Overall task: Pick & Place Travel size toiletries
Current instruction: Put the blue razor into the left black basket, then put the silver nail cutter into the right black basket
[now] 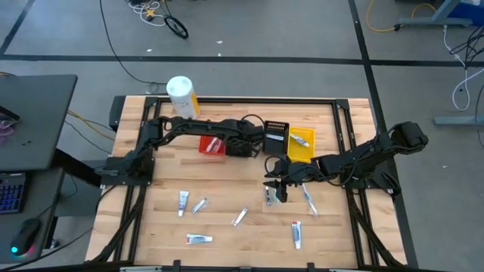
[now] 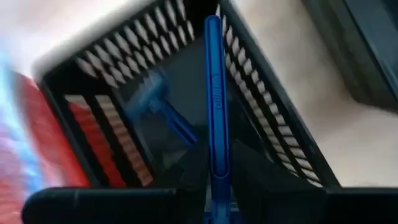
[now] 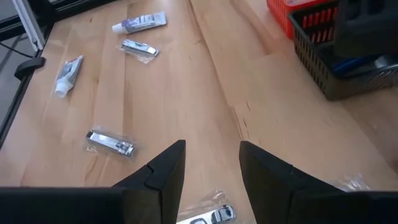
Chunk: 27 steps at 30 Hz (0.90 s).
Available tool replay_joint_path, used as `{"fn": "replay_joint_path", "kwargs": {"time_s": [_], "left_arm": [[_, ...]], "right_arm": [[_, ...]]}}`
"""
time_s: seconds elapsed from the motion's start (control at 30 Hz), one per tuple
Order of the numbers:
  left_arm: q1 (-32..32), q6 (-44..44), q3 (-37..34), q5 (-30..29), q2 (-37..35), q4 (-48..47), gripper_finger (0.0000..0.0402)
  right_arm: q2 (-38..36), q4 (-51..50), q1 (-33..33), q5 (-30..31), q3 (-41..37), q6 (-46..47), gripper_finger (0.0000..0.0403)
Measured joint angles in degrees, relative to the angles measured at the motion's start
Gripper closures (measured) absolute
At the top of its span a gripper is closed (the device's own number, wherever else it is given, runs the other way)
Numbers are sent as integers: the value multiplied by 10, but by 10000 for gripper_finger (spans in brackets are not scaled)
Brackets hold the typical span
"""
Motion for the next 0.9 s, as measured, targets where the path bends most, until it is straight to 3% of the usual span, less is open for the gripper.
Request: {"fn": "replay_joint_path", "kwargs": {"time_s": [0.53,0.9], "left_arm": [[1,-26,0,-21,0,-5,330],[-4,25,0,-53,0,-5,330]], "right_arm": [[0,0,-1,0,0,-29,242],[0,1,-1,1,0,-98,242]]}}
